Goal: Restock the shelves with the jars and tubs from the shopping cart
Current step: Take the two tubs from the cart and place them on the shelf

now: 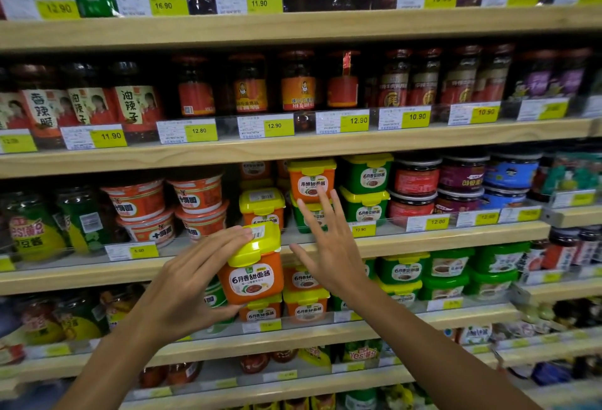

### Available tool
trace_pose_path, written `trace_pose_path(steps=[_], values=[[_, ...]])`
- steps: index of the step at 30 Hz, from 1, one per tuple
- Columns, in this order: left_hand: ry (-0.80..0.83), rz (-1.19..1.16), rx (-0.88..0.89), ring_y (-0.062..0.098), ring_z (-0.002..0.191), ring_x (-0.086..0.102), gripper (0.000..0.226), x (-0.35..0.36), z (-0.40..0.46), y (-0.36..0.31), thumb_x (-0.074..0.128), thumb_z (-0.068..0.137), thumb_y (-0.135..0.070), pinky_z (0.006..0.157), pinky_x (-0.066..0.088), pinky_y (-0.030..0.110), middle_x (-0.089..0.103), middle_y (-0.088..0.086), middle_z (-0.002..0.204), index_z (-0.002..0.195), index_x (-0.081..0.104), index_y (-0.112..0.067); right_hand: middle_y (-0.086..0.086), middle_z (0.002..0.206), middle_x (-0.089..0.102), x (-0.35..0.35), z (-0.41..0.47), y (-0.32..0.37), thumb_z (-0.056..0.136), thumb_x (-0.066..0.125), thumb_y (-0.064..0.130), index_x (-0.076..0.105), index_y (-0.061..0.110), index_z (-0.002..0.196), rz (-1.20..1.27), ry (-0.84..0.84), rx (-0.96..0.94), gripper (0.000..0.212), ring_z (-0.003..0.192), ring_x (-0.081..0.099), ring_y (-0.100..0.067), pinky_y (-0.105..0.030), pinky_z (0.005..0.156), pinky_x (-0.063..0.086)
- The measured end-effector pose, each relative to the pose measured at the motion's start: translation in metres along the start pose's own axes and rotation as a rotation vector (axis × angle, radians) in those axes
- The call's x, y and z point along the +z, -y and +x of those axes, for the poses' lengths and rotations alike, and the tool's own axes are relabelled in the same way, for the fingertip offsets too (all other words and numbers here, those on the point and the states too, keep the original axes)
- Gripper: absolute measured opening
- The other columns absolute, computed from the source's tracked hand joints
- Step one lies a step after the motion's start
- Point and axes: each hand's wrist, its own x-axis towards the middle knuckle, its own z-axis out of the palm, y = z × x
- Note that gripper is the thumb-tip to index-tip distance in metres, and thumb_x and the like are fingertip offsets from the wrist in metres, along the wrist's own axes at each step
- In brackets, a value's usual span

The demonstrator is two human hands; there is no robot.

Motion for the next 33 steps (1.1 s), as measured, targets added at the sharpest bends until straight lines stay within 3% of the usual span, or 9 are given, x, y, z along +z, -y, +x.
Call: trace_pose_path(steps=[8,10,15,19,23,28,31,33], values=[[0.022,0.012,-0.031,0.016,0.142,0.044,0.1,-0.004,-0.004,-0.004,0.083,0.071,-0.052,0.104,0.052,0.045,0.044,0.002,0.155,0.152,0.037,-0.015,-0.006,0.17,-0.019,0.006,0.008,-0.002,0.098,0.052,0.06,0.012,0.033,0.163,0.061,0.042,0.087,0.081,0.156,-0.017,-0.031,-0.047,0.115,0.042],[0.021,0.014,-0.037,0.016,0.142,0.044,0.098,-0.006,-0.003,-0.004,0.08,0.073,-0.052,0.104,0.052,0.045,0.043,0.002,0.155,0.152,0.037,-0.014,-0.006,0.169,-0.02,0.006,0.01,-0.003,0.098,0.051,0.061,0.012,0.034,0.163,0.054,0.048,0.093,0.08,0.156,-0.017,-0.031,-0.043,0.115,0.039],[0.015,-0.009,-0.05,0.019,0.141,0.045,0.095,-0.006,0.003,-0.004,0.081,0.075,-0.049,0.102,0.053,0.046,0.044,0.004,0.155,0.151,0.039,-0.012,-0.008,0.17,-0.018,0.01,0.012,-0.005,0.099,0.047,0.064,0.013,0.036,0.162,0.012,0.07,0.103,0.077,0.156,-0.017,-0.031,-0.054,0.124,0.022],[0.018,-0.014,-0.074,0.019,0.142,0.044,0.099,-0.005,0.006,-0.003,0.087,0.071,-0.043,0.102,0.053,0.047,0.044,0.004,0.155,0.151,0.039,-0.011,-0.008,0.17,-0.015,0.008,0.015,-0.003,0.099,0.048,0.063,0.018,0.035,0.162,0.03,0.078,0.126,0.075,0.157,-0.013,-0.031,-0.055,0.124,0.019],[0.018,-0.014,-0.088,0.019,0.143,0.043,0.099,-0.007,0.008,-0.001,0.089,0.07,-0.039,0.103,0.052,0.046,0.044,0.004,0.155,0.151,0.038,-0.012,0.0,0.171,-0.002,-0.016,0.004,0.012,0.1,0.058,0.048,0.029,0.031,0.159,0.313,-0.005,0.102,0.068,0.158,-0.001,-0.022,-0.053,0.124,0.023],[0.031,0.022,-0.088,0.016,0.144,0.04,0.1,-0.007,0.014,0.002,0.089,0.071,-0.037,0.108,0.048,0.043,0.042,0.003,0.156,0.152,0.037,-0.011,0.021,0.163,0.026,-0.058,-0.006,0.051,0.096,0.062,0.052,0.022,0.053,0.155,0.899,0.292,0.164,0.071,0.145,0.036,-0.003,-0.045,0.111,0.046],[0.033,0.018,-0.073,0.016,0.144,0.039,0.098,-0.006,0.018,0.002,0.089,0.071,-0.036,0.11,0.045,0.042,0.042,0.002,0.156,0.151,0.038,-0.01,0.021,0.161,0.031,-0.063,-0.004,0.067,0.089,0.069,0.058,0.018,0.059,0.153,0.984,0.348,0.177,0.082,0.144,0.04,-0.002,-0.042,0.109,0.049],[0.027,0.008,-0.066,0.015,0.145,0.039,0.097,-0.005,0.021,0.003,0.089,0.071,-0.037,0.111,0.044,0.041,0.042,0.001,0.156,0.151,0.039,-0.011,0.016,0.158,0.038,-0.062,-0.003,0.071,0.087,0.075,0.049,0.025,0.056,0.152,0.988,0.306,0.201,0.082,0.138,0.048,-0.005,-0.038,0.104,0.054]])
